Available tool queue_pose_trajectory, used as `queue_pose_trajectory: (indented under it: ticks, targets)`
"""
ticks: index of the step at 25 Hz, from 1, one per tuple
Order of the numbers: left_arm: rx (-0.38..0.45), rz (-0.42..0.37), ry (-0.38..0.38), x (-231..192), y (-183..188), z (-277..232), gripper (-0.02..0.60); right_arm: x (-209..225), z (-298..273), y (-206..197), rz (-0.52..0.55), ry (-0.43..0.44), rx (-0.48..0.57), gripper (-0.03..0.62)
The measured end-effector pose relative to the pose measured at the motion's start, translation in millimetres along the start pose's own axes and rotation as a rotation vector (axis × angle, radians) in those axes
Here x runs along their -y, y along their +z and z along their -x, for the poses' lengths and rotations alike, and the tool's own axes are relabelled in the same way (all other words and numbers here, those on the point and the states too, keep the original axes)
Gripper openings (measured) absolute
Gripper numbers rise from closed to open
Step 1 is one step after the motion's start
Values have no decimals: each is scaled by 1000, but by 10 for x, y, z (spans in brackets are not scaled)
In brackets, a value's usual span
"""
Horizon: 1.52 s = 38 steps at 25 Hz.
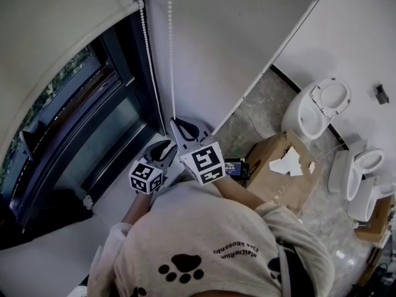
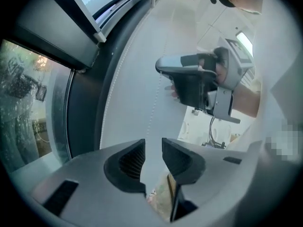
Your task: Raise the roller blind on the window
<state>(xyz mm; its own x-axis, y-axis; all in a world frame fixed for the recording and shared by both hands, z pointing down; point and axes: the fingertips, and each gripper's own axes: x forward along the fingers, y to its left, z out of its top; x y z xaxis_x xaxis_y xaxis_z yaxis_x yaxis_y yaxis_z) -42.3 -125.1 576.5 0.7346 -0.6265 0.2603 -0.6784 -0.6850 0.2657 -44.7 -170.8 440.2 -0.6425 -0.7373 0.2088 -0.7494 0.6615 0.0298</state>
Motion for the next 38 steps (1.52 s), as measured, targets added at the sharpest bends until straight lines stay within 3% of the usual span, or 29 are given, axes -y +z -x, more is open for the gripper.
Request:
queue_pose_trajectory:
  ticks: [6,15,21,29,32,38]
  targets:
    - [123,0,-5,-48,604,213,110,-22,-8,38,9,3,8,9]
    - [314,-226,-28,219,2132,558,110,-47,-9,41,17,14,14,9]
    - [373,-316,-42,438,2755,584,109,-57,-23,47,21,15,17,9]
    - [347,-312,-33,525,3085,498,76,-82,-21,46,25,20,18,9]
    - [320,-295,-52,528,3092,459,17,-96,-30,48,25,20,19,9]
    - [271,-330,-26,584,2929,418,9,-82,-13,-111,4,19,-13,9]
